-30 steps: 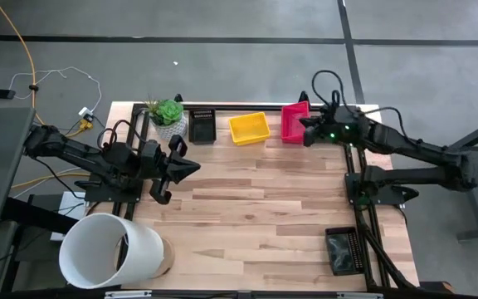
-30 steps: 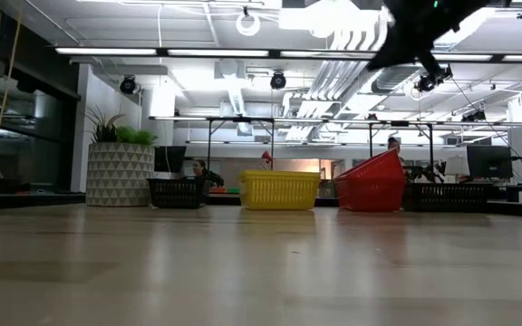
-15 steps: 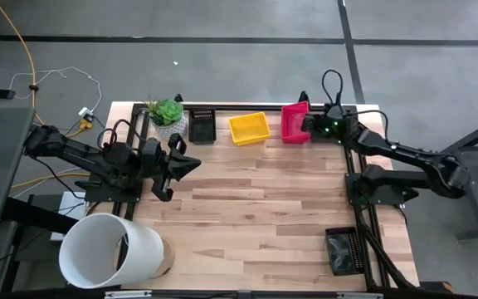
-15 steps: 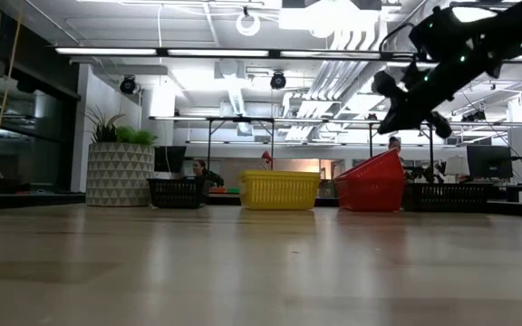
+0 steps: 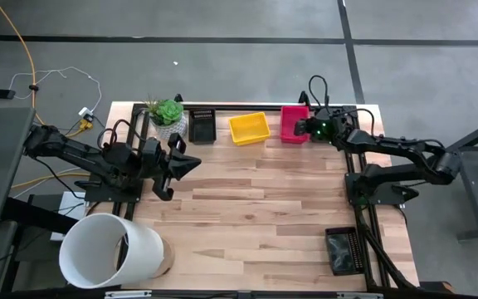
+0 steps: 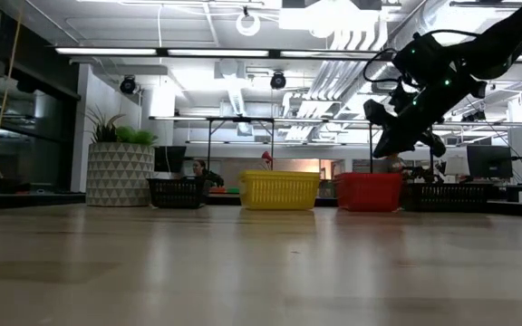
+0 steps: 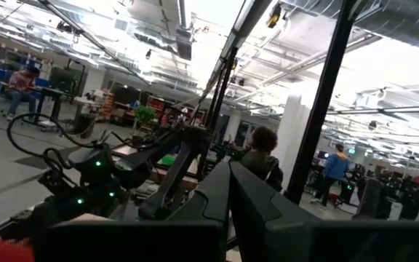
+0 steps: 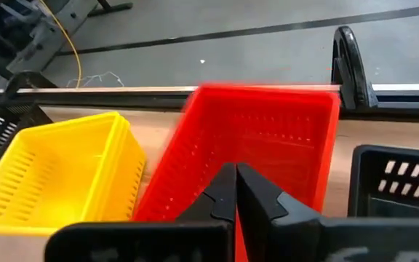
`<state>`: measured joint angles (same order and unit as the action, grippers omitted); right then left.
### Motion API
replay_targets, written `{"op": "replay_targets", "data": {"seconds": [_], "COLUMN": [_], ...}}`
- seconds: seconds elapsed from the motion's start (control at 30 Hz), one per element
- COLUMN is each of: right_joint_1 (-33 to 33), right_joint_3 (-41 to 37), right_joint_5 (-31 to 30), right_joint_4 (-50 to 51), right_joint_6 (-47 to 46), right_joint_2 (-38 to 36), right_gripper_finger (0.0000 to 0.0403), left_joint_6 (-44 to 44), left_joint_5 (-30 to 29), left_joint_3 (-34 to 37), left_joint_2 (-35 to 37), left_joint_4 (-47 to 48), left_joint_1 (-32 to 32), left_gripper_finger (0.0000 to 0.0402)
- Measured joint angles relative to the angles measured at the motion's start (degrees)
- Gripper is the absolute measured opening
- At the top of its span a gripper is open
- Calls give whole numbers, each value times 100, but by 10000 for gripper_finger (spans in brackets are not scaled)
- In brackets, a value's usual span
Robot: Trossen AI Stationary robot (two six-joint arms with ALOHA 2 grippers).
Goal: Stack baskets by color
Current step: Stack the left red bin on the right red bin, then stack the top right black bin on the left black bin
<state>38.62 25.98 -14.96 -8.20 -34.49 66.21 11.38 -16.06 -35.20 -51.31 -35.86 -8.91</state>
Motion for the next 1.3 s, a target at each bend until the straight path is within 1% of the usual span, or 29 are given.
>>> {"op": "replay_targets", "data": {"seconds": [0.17,0.27,0.33,0.43,0.5,0.6,0.63,0.7,0.83,1.0,1.1,1.3], "right_joint_1": [2,2,-1,-98,-220,-495,-627,-934,-1636,-2414,-2642,-2792], "right_joint_3": [0,85,242,479,602,777,807,845,857,857,857,857], "right_joint_5": [76,415,846,1794,2405,3269,3479,3697,3690,3023,2710,2645], "right_joint_4": [-254,-413,-523,-563,-538,-630,-676,-713,-811,-798,-798,-961], "right_joint_6": [227,439,730,1113,1142,1103,1101,1101,1232,1661,1801,1805], "right_joint_2": [-84,-350,-635,-1159,-1509,-1996,-2129,-2353,-2623,-2563,-2491,-2448], "right_gripper_finger": [0,0,0,0,0,0,0,0,0,0,0,0], "left_joint_6": [-1,-31,-131,-169,-183,-203,-215,-275,-453,-427,-410,-410], "left_joint_5": [-78,-133,-157,-315,-431,-443,-420,-409,-284,-224,-98,-21], "left_joint_3": [0,0,0,0,0,0,0,0,-2,-2,-2,-2], "left_joint_2": [0,0,0,0,0,0,0,0,0,0,0,0], "left_joint_4": [2,2,0,0,2,2,2,4,101,284,331,352], "left_joint_1": [-1,0,0,-2,11,97,132,201,300,444,494,515], "left_gripper_finger": [0,0,0,0,0,0,0,0,0,0,0,0]}}
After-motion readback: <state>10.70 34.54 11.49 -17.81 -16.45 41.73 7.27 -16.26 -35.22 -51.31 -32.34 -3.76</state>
